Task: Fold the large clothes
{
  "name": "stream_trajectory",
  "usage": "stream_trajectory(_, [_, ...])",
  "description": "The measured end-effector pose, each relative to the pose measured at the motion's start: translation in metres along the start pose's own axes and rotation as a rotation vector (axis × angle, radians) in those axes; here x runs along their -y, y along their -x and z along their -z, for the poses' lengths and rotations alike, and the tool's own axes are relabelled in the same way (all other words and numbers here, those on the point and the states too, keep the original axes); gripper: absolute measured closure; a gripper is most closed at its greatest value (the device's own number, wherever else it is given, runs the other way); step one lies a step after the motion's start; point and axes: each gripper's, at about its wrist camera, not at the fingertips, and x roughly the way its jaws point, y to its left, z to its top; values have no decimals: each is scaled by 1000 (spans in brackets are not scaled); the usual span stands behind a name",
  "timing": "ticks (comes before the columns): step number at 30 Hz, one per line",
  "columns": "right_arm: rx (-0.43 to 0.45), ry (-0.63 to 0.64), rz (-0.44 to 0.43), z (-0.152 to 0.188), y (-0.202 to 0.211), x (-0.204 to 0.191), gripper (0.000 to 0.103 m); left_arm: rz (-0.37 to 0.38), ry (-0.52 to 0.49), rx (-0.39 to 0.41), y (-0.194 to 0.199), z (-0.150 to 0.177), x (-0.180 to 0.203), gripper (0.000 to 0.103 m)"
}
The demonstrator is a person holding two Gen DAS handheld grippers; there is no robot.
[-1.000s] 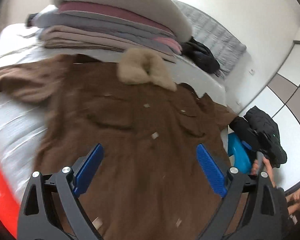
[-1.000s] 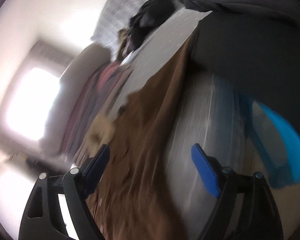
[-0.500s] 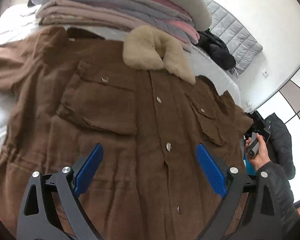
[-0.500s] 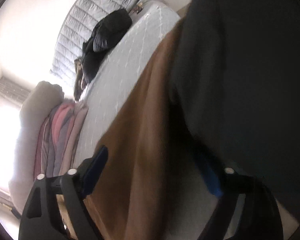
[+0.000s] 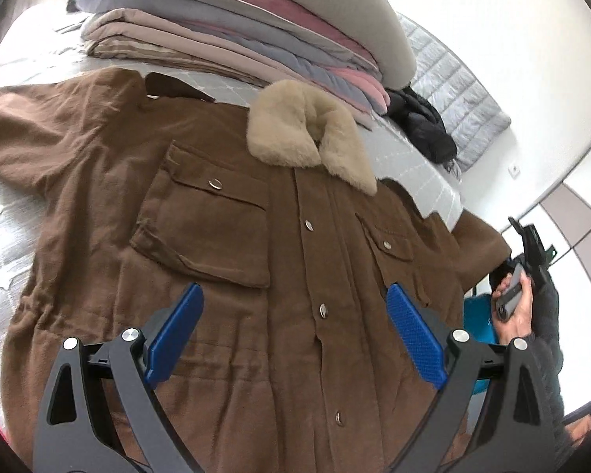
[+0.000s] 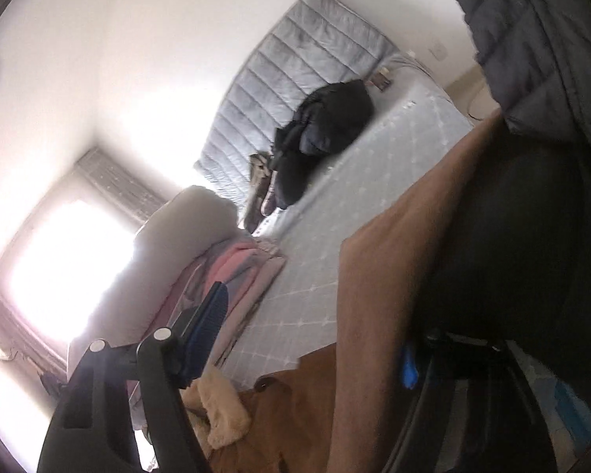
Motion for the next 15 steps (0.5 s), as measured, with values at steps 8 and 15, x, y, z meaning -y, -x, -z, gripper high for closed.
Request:
stream_trajectory(8, [-163,-198,73,20,-36,53,31,35,77,22,14,-6,-20,13])
stream_trajectory(15, [-263,554,264,58,-86,-74,32,28,92,9,6,-7,-23,13])
